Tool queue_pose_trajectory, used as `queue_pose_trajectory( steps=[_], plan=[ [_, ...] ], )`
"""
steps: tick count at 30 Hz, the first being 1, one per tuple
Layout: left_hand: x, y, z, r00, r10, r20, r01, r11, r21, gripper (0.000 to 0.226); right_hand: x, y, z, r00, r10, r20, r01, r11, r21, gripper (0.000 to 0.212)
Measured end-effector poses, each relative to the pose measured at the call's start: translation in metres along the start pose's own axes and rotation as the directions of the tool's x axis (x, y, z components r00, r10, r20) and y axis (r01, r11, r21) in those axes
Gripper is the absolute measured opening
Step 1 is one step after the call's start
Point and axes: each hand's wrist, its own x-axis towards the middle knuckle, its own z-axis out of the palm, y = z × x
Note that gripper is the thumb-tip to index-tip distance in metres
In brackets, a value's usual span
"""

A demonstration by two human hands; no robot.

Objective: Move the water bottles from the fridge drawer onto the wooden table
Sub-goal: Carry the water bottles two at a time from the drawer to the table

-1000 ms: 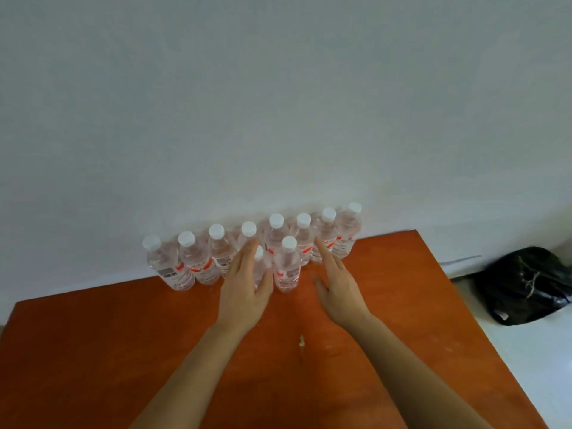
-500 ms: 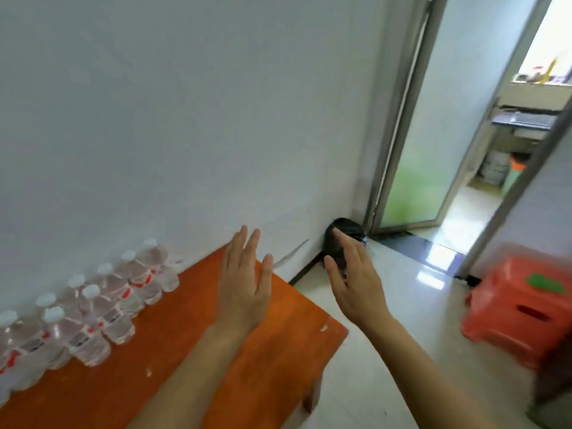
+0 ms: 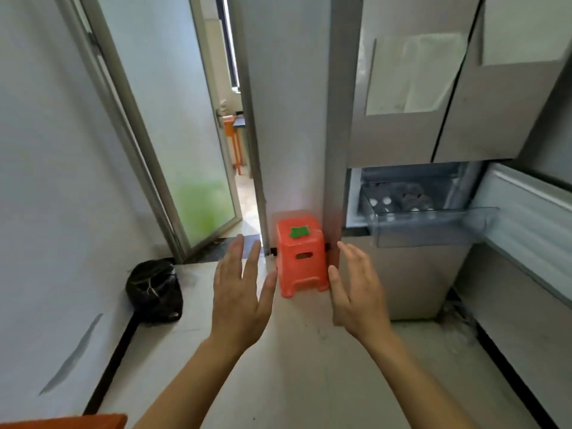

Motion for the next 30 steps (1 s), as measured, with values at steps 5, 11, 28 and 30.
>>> queue_pose_trajectory(
  steps=[5,11,28,30],
  plan=[
    [0.081,0.045,0.106,0.994,0.075,0.081,-0.069,0.995,-0.07,0.063,0.055,0.086,-0.032,0.991,0.116,-0.062,-0.124,0.983,-0.138,0.051],
    [0.19,0.122,0.211,0.961,0.21,0.178,-0.182,0.97,-0.162,0.064,0.14,0.173,-0.09,0.973,0.21,-0.099,-0.23,0.932,-0.281,0.052],
    [0.326,0.275,0.446,0.869,0.323,0.375,-0.271,0.945,-0.186,0.072,0.275,0.412,-0.197,0.911,0.375,-0.172,-0.411,0.857,-0.31,0.056],
    [0.34,0.285,0.469,0.878,0.257,0.405,-0.217,0.966,-0.142,0.074,0.301,0.443,-0.203,0.923,0.368,-0.109,-0.383,0.866,-0.322,0.053]
  ],
)
